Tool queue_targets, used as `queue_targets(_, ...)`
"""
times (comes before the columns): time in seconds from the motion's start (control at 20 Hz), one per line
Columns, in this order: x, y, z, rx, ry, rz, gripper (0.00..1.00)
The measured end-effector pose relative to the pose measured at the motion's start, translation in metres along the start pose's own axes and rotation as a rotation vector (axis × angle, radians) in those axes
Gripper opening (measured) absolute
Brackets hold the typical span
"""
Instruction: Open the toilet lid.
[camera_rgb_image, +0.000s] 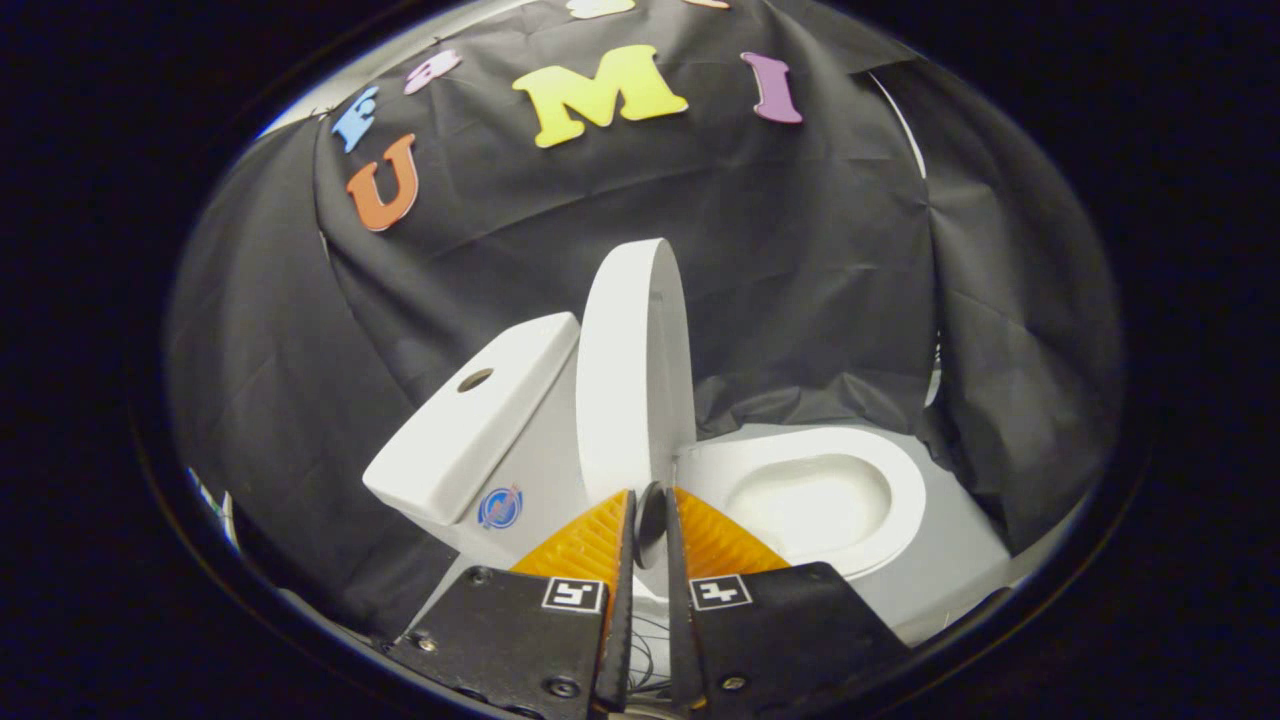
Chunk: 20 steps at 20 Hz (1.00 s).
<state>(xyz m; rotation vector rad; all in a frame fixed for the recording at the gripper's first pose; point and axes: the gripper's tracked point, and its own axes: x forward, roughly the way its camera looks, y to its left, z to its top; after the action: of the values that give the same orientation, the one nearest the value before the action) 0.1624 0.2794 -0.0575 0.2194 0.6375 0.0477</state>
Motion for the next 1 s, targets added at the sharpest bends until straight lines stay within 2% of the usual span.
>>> queue_targets(0.55,0.014,0.053,-0.008,-0.067,0.019,0.063,0.22)
queue_targets(1.0,0.026,0.087,-0.019,-0.165,0.015,0.067,0.22)
